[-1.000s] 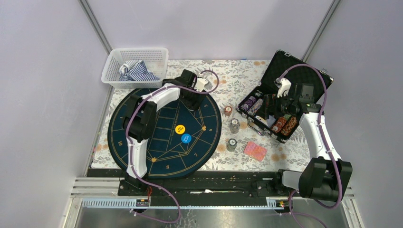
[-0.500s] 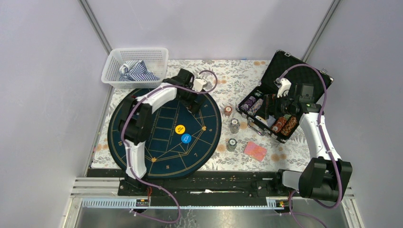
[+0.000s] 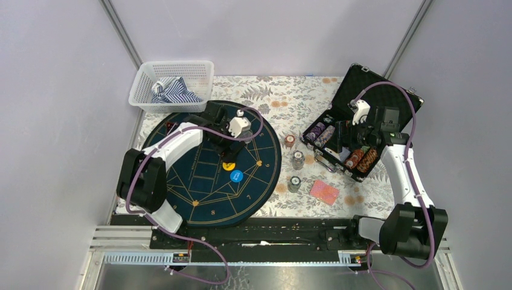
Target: Distribute texas hold em gaming equipment
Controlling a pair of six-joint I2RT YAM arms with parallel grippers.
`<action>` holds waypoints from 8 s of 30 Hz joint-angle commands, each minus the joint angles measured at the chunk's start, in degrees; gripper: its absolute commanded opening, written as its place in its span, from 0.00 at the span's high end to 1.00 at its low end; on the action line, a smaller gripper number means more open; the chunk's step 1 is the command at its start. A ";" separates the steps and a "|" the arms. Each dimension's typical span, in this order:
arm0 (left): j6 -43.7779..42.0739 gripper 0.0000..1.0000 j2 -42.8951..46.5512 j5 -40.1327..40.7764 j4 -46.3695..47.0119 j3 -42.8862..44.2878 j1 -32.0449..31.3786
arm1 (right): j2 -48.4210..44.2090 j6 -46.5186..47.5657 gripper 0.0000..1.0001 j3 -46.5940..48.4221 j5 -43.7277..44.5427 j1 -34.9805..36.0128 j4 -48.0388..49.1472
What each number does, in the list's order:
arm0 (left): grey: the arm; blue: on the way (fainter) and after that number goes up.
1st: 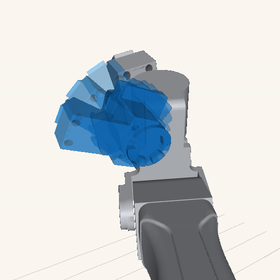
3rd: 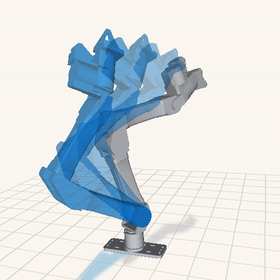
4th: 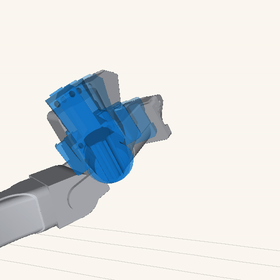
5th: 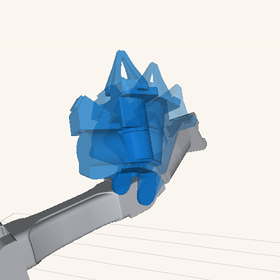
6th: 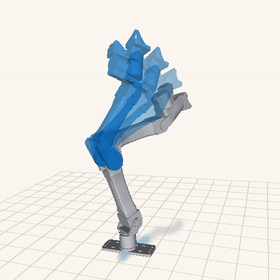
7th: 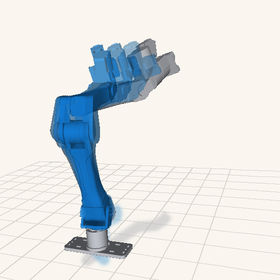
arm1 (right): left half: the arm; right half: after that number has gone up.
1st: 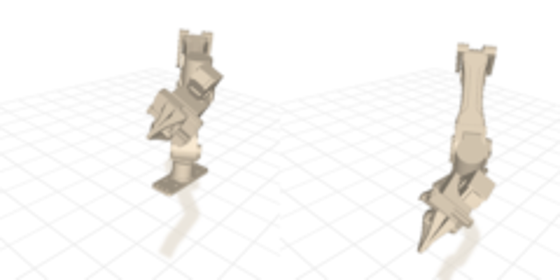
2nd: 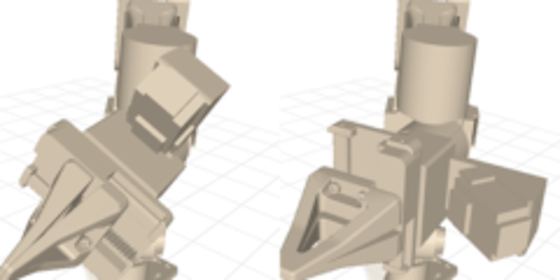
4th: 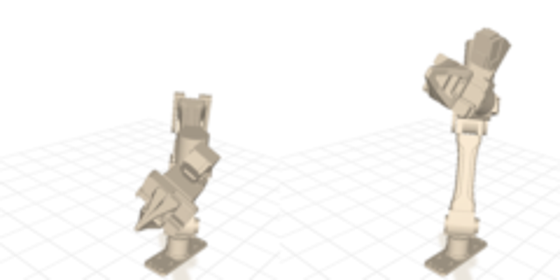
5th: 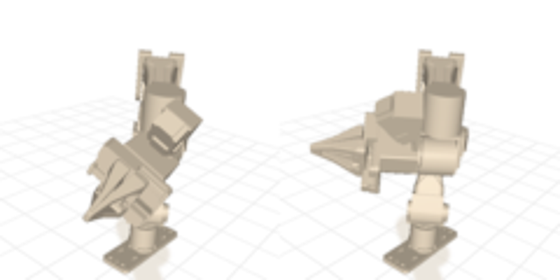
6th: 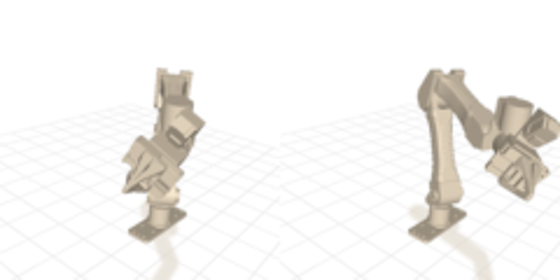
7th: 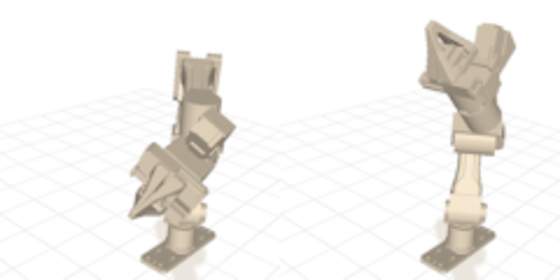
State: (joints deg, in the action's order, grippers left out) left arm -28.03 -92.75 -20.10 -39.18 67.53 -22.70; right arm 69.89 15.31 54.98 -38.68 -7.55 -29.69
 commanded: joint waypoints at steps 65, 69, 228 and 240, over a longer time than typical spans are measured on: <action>-36.74 0.46 8.28 -5.47 5.47 -24.31 -10.04 | -1.25 1.17 0.00 -0.98 -1.31 0.08 -0.45; -35.44 0.42 8.89 -6.27 6.66 -24.98 -10.06 | -1.29 1.12 0.00 -0.99 -1.34 0.08 -0.37; -20.67 0.47 7.69 4.03 1.56 -14.70 37.35 | 6.64 3.08 0.00 1.84 2.51 0.08 -1.01; -22.26 0.45 9.14 4.65 4.24 -19.83 39.84 | 6.47 5.63 0.00 4.66 6.21 0.08 -4.68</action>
State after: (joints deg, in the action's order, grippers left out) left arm -48.51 -83.33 -15.14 -37.60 48.73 15.84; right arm 76.79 18.90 56.86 -34.50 -7.55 -32.08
